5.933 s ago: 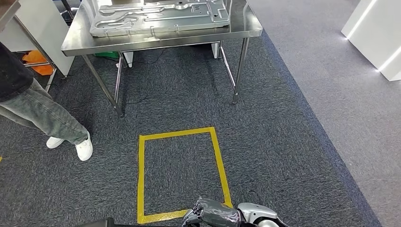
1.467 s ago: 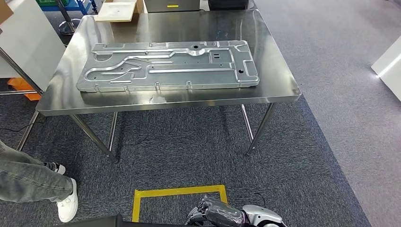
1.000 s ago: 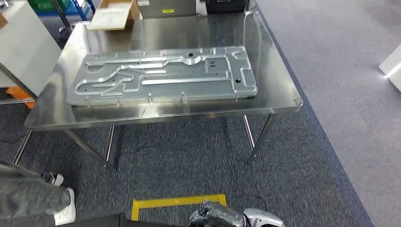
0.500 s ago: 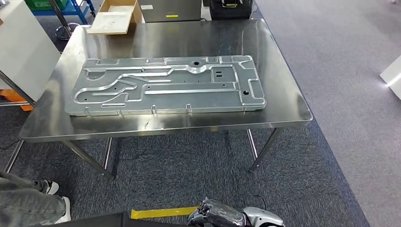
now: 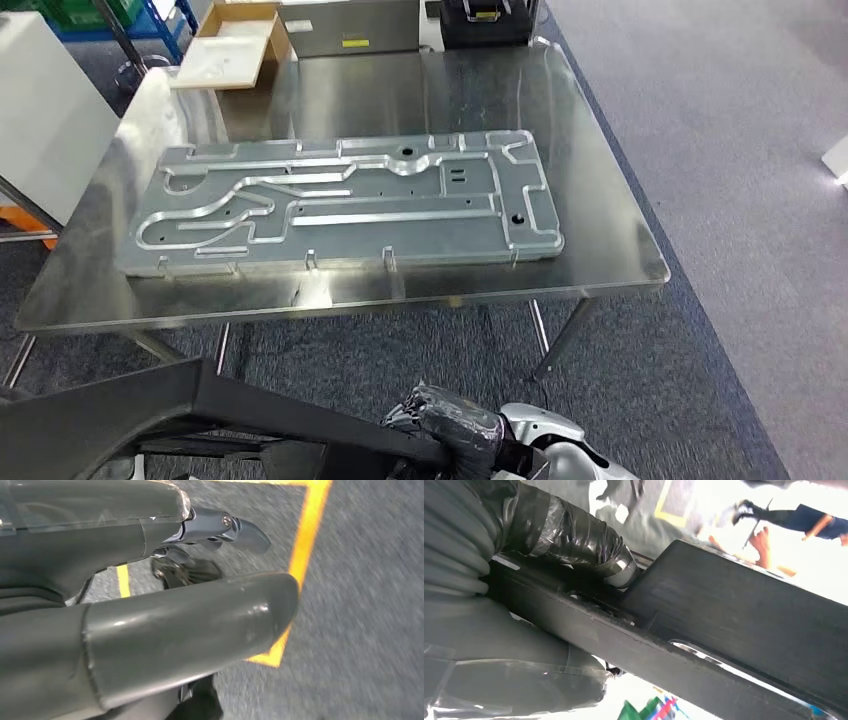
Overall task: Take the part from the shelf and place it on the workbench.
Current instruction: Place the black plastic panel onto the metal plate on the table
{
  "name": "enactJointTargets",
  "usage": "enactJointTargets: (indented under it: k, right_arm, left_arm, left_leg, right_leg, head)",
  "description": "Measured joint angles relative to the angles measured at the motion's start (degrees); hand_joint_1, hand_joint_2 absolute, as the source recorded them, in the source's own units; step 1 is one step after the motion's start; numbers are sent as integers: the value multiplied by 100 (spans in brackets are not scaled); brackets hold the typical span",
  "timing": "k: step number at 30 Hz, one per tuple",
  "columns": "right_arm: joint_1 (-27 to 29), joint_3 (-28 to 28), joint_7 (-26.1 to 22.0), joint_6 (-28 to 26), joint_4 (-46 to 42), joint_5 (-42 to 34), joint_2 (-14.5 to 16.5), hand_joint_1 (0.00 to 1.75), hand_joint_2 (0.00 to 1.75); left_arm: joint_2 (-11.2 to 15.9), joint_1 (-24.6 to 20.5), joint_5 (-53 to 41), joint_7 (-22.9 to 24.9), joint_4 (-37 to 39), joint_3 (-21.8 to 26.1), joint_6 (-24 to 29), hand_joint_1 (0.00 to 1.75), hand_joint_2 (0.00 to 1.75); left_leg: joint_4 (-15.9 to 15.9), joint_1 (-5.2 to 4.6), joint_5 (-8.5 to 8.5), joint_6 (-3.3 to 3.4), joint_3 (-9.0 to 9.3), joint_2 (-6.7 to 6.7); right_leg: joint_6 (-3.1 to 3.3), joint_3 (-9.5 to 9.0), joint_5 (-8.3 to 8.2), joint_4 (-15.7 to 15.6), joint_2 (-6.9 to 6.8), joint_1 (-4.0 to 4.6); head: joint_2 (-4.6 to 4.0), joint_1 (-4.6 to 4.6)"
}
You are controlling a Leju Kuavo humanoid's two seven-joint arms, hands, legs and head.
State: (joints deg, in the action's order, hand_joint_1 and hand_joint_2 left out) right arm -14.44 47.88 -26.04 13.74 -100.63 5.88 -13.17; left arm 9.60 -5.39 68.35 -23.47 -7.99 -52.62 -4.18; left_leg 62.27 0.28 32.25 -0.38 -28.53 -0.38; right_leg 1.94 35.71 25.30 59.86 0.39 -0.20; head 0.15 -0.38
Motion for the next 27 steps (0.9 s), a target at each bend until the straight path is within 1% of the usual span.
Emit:
enactJointTargets:
  k: [1,3,4,5,6,7,8,9,10,12,13,14,15,16,18,19,20,21,22,23,24,25,27]
  right_arm:
    - [-56,-27,37,-121,7,130,22,175,175]
    - [-144,-93,171,-545,17,692,35,175,175]
    - [-186,-135,269,-802,27,1051,31,175,175]
    - [-237,-189,377,-1057,41,1408,22,175,175]
    - [-305,-253,481,-1270,58,1707,11,175,175]
    - [-391,-326,584,-1443,76,1954,-2,175,175]
    - [-496,-408,691,-1586,96,2183,-15,175,175]
    - [-622,-490,804,-1697,120,2402,-27,175,175]
    - [-757,-569,927,-1775,150,2607,-38,175,175]
    - [-1029,-710,1147,-1845,235,2917,-62,175,175]
    - [-1146,-773,1228,-1846,281,3000,-77,175,175]
    - [-1253,-828,1288,-1846,324,3056,-92,175,175]
    - [-1353,-875,1344,-1847,363,3109,-110,175,175]
    - [-1444,-916,1406,-1849,401,3172,-131,175,175]
    - [-1574,-968,1516,-1852,476,3291,-173,175,175]
    - [-1612,-984,1547,-1853,513,3330,-196,175,175]
    - [-1640,-993,1561,-1854,546,3352,-214,175,175]
    - [-1665,-1001,1564,-1855,575,3364,-230,175,175]
    - [-1690,-1010,1564,-1856,599,3371,-244,175,175]
    - [-1716,-1020,1564,-1857,621,3375,-256,175,175]
    - [-1740,-1028,1565,-1858,639,3376,-265,175,175]
    - [-1760,-1034,1568,-1861,655,3382,-272,175,175]
    - [-1787,-1040,1618,-1887,682,3473,-279,175,175]
  left_arm:
    - [-4,-8,15,-15,-1,-2,-1,0,0]
    - [-7,-2,63,-46,-1,-3,-3,0,0]
    - [-7,15,92,-56,-1,-4,-3,0,0]
    - [-7,35,113,-67,-1,-5,-3,0,0]
    - [-7,53,127,-79,-1,-6,-3,0,0]
    - [-5,65,135,-88,-1,-7,-4,0,0]
    - [-3,71,137,-94,0,-8,-4,0,0]
    - [-1,67,137,-98,0,-9,-5,0,0]
    - [0,58,136,-97,0,-11,-9,0,0]
    - [-2,42,133,-93,-1,-28,-17,0,0]
    - [-4,37,133,-90,-1,-37,-19,0,0]
    - [-6,33,133,-88,-1,-45,-20,0,0]
    - [-8,27,134,-87,-1,-49,-20,0,0]
    - [-8,20,134,-86,-1,-50,-21,0,0]
    - [-7,5,135,-87,-1,-53,-21,0,0]
    - [-7,2,135,-87,-1,-55,-21,0,0]
    - [-7,2,135,-87,-1,-57,-21,0,0]
    - [-9,3,136,-87,-1,-60,-21,0,0]
    - [-12,4,137,-87,-1,-62,-21,0,0]
    - [-16,5,137,-87,-1,-66,-21,0,0]
    - [-21,0,137,-87,-1,-69,-21,0,0]
    - [-23,-4,137,-88,-1,-73,-21,0,0]
    - [-25,-10,137,-88,-1,-80,-21,0,0]
  left_leg:
    - [276,9,114,-28,-165,3]
    - [884,28,390,-78,-597,5]
    - [1055,37,427,-85,-774,5]
    - [1053,41,336,-87,-872,6]
    - [859,43,119,-81,-876,7]
    - [517,43,-185,-68,-803,9]
    - [184,36,-418,-51,-716,14]
    - [-103,19,-541,-23,-649,20]
    - [-268,2,-615,13,-611,25]
    - [-354,-22,-611,88,-606,23]
    - [-366,-6,-660,125,-592,20]
    - [-390,9,-669,154,-578,19]
    - [-413,24,-680,184,-564,21]
    - [-428,35,-684,209,-551,23]
    - [-422,29,-666,244,-547,23]
    - [-416,27,-654,250,-542,19]
    - [-409,27,-636,253,-532,12]
    - [-399,27,-614,248,-511,3]
    - [-389,27,-585,237,-481,-7]
    - [-382,25,-552,219,-451,-15]
    - [-365,16,-522,197,-433,-21]
    - [-354,8,-504,172,-430,-23]
    - [-349,-5,-490,120,-442,-23]
  right_leg:
    - [23,-47,18,-30,-15,-6]
    - [49,-92,60,-45,-27,-7]
    - [52,-109,84,-43,-22,-6]
    - [49,-132,111,-39,-15,-5]
    - [42,-165,138,-36,-7,-5]
    - [29,-206,167,-33,-3,-5]
    - [12,-243,191,-33,-2,-3]
    - [-11,-258,206,-32,-3,0]
    - [-41,-260,220,-29,-6,5]
    - [-107,-247,239,-32,-9,14]
    - [-140,-251,263,-25,-12,15]
    - [-171,-238,312,25,-13,16]
    - [-197,-177,406,165,-14,13]
    - [-222,-54,552,424,-15,6]
    - [-256,337,856,1157,-15,-10]
    - [-267,505,909,1430,-16,-17]
    - [-273,589,850,1516,-17,-23]
    - [-272,558,675,1371,-18,-30]
    - [-264,432,429,1040,-19,-35]
    - [-246,278,232,680,-19,-36]
    - [-227,138,94,358,-17,-27]
    - [-202,55,43,158,-14,-17]
    - [-153,23,74,52,-3,6]
  head:
    - [0,-1]
    - [0,-1]
    - [0,-1]
    - [0,-1]
    - [0,-1]
    - [0,-1]
    - [0,0]
    - [0,-1]
    - [0,-1]
    - [0,-2]
    - [0,-1]
    - [0,-1]
    - [0,-1]
    - [0,-1]
    - [0,-1]
    - [0,0]
    - [0,-1]
    - [0,-1]
    - [0,-1]
    - [0,-1]
    - [0,-1]
    - [0,-1]
    - [0,-1]
